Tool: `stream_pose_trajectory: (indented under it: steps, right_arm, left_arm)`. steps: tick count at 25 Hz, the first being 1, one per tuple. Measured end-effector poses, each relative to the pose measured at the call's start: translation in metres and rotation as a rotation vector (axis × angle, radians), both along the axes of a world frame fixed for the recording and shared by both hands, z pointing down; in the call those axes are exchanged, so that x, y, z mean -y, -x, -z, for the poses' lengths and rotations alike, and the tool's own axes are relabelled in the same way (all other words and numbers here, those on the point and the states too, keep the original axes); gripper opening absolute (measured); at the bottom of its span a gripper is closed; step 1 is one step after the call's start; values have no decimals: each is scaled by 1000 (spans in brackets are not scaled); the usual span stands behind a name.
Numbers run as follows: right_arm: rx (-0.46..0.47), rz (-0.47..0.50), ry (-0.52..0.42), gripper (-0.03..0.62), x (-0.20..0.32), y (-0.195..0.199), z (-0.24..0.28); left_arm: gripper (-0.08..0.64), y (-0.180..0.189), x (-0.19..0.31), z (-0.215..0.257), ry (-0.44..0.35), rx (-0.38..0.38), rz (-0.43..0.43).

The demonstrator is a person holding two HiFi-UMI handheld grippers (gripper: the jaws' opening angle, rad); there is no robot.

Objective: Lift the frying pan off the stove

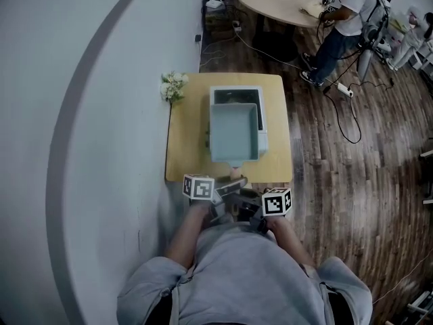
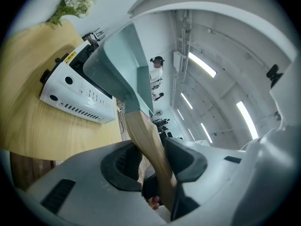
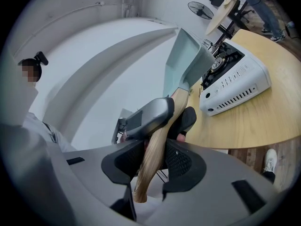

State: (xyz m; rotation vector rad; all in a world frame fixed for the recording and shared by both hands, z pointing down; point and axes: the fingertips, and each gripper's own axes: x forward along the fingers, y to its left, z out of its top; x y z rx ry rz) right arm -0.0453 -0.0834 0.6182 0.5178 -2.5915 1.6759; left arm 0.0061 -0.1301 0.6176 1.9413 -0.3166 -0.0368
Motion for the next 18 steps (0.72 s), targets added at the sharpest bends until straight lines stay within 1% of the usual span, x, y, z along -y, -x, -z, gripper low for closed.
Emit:
stream_pose_trajectory:
  steps: [11, 15, 18]
  right_arm:
    - [-7, -15, -5, 127, -60, 10, -2]
    - [-11, -7, -7, 129, -74, 10, -2]
    - [-12, 1, -9, 129, -82, 8, -1]
  left_arm:
    - [144, 9, -62, -2, 8, 1, -24]
    - [144, 9, -74, -4, 5, 3, -19]
    - [144, 9, -82, -7, 1, 21, -11]
